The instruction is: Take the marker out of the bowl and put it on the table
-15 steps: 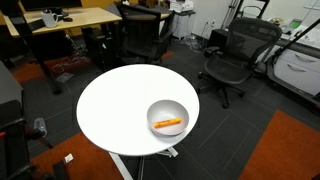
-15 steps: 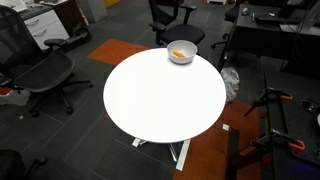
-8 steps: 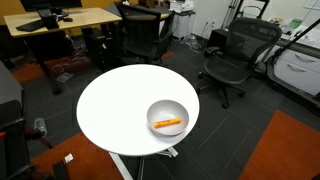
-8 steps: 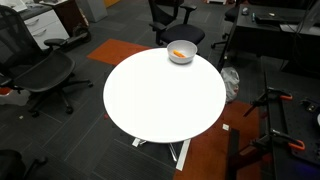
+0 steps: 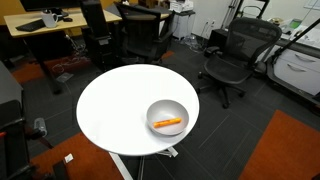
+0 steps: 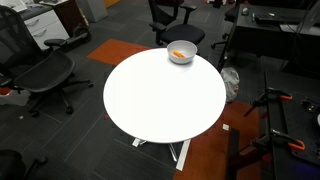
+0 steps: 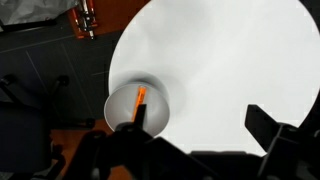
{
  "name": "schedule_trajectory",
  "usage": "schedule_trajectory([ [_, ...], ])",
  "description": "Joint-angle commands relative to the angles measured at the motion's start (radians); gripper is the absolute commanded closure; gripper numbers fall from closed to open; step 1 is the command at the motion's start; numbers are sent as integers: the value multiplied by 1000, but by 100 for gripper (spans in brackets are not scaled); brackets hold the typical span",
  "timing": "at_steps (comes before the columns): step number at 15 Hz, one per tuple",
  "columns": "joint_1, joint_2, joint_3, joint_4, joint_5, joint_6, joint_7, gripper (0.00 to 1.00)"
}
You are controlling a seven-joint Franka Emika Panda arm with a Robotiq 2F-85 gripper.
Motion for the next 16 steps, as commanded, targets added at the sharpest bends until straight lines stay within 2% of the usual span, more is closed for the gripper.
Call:
schedule_trajectory([
  [1, -13, 136, -11, 58, -4, 99, -23, 0],
  [6, -33, 281, -27, 113, 14, 203, -5, 0],
  [12, -68, 442, -35, 250, 67, 153, -22, 0],
  [13, -58, 388, -33, 180, 40, 192, -5, 0],
  [16, -60, 411, -33, 191, 41, 193, -5, 0],
])
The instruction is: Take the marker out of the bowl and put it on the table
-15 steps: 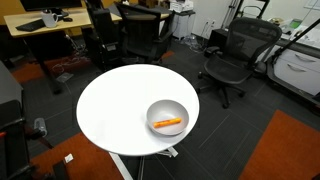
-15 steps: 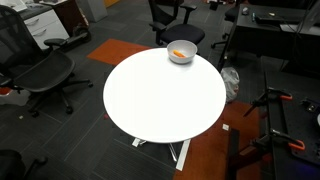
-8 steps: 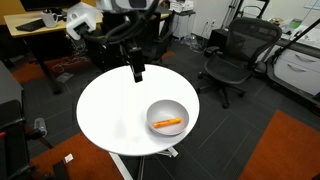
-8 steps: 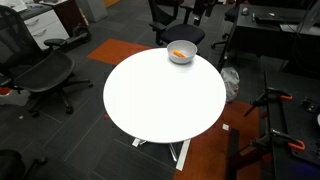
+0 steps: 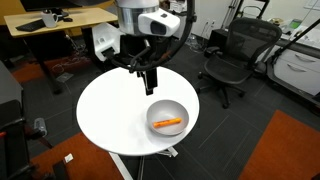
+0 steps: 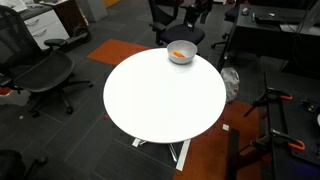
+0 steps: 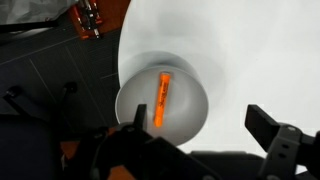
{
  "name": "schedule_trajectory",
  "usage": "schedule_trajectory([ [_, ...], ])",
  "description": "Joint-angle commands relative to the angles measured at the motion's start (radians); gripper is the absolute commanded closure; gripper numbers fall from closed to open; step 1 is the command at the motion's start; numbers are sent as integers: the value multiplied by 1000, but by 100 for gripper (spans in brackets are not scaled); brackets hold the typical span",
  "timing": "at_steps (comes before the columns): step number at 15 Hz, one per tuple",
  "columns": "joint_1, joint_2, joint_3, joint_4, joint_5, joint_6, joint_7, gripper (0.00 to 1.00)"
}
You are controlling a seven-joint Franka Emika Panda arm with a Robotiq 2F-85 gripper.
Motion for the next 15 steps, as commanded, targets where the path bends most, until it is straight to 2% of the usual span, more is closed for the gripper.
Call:
schedule_trajectory([
  [1, 0, -1, 2, 2, 0, -2, 0, 0],
  [6, 0, -1, 2, 2, 0, -2, 0, 0],
  [15, -35, 189, 2, 140, 30, 74, -6, 0],
])
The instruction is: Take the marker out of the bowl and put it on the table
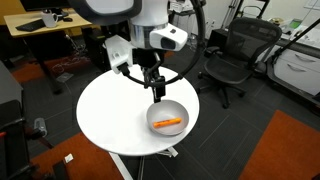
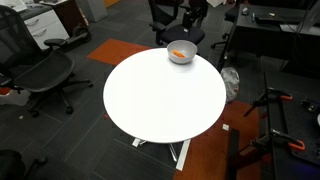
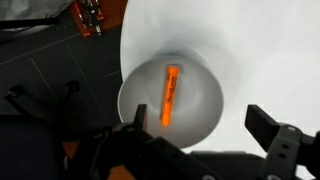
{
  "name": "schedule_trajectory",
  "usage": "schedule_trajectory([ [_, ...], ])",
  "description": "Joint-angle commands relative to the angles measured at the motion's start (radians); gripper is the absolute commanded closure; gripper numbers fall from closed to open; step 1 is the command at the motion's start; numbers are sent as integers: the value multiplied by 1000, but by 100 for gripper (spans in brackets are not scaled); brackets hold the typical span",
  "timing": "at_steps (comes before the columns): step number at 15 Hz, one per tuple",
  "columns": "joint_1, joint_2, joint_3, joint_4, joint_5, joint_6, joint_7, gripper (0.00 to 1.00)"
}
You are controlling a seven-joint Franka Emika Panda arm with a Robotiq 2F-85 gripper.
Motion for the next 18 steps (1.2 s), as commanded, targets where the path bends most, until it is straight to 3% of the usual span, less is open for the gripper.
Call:
schedule_trajectory([
  [1, -24, 104, 5, 93, 31, 35, -13, 0],
  [18, -83, 386, 31, 340, 84, 0, -17, 0],
])
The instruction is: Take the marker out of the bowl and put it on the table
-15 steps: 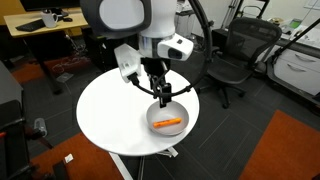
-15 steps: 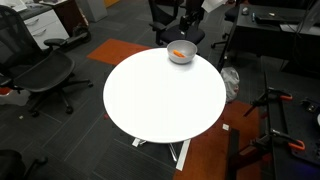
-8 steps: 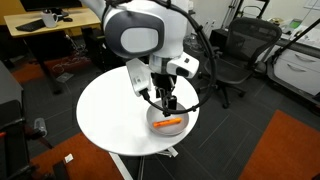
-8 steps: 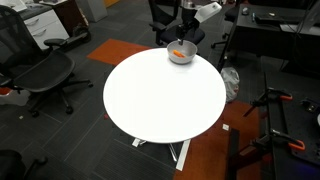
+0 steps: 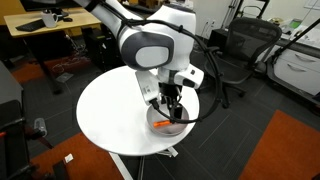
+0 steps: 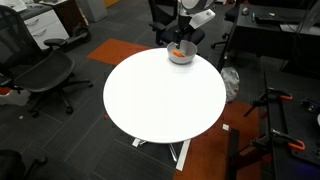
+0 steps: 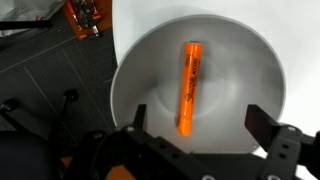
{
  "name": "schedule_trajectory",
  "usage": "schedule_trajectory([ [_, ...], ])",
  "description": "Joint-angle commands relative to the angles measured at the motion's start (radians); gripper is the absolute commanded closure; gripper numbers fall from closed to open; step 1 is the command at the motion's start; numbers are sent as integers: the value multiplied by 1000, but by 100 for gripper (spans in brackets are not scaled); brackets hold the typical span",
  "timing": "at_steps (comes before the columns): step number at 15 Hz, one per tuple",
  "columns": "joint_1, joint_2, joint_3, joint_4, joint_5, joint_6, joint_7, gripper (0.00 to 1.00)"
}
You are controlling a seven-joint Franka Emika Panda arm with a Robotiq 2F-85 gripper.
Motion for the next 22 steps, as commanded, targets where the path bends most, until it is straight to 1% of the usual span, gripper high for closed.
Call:
schedule_trajectory([
  [1, -32, 62, 24, 83, 28, -37, -19, 0],
  [7, -55, 135, 41, 153, 41, -62, -24, 0],
  [15, -62, 197, 43, 191, 43, -88, -16, 0],
  [16, -60, 201, 41, 195, 41, -93, -14, 16],
  [17, -55, 208, 37, 201, 35, -94, -10, 27],
  [18, -55, 213, 37, 205, 35, -94, -10, 34],
  [19, -55, 217, 37, 209, 35, -96, -9, 43],
  [22, -56, 223, 38, 222, 36, -102, -9, 66],
])
